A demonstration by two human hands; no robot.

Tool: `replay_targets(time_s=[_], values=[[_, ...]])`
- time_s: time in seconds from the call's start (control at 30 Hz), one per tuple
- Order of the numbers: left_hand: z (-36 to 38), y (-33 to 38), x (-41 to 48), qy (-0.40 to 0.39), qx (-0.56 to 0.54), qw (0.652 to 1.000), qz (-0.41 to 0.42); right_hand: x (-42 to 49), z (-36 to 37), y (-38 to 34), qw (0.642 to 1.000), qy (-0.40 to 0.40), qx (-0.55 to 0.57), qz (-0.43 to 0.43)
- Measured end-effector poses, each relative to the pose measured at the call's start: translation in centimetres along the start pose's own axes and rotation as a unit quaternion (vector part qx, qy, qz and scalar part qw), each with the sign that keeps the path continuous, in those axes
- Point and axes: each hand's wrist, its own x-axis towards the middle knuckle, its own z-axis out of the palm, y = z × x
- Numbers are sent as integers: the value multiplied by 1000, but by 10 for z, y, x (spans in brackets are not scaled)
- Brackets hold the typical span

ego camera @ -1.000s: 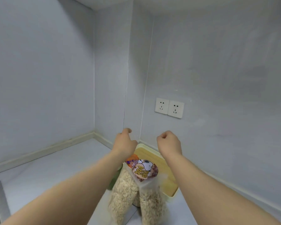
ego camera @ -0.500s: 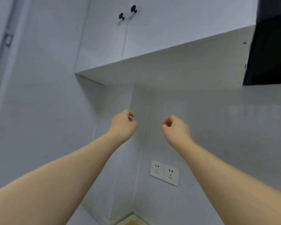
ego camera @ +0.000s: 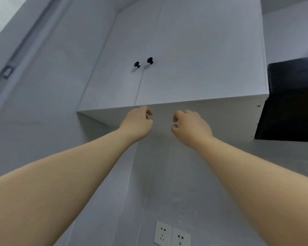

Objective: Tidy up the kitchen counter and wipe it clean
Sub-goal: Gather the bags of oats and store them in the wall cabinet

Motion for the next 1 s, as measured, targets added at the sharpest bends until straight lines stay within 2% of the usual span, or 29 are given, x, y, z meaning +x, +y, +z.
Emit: replay_targets(time_s=[0.17,0.3,0.5,0.67,0.77,1.0], values=[[-13,-8,29,10,-39,999,-18,26,-5,-24,994,35,-92,-37],[-15,-34,49,-15,-42,996,-72,43,4,-39,988,13,-147,-44],[-15,-44,71,-54,-243,956,-158,69,24,-51,984,-18,-173,-27],[-1,-65,91,-68,-296,937,-170,74,47,-46,975,-24,-220,5],[7,-72,101,-61,-377,902,-200,74,57,-50,974,-11,-224,16],[4,-51,117,-65,-615,758,-210,77,59,-44,967,-12,-254,-3]])
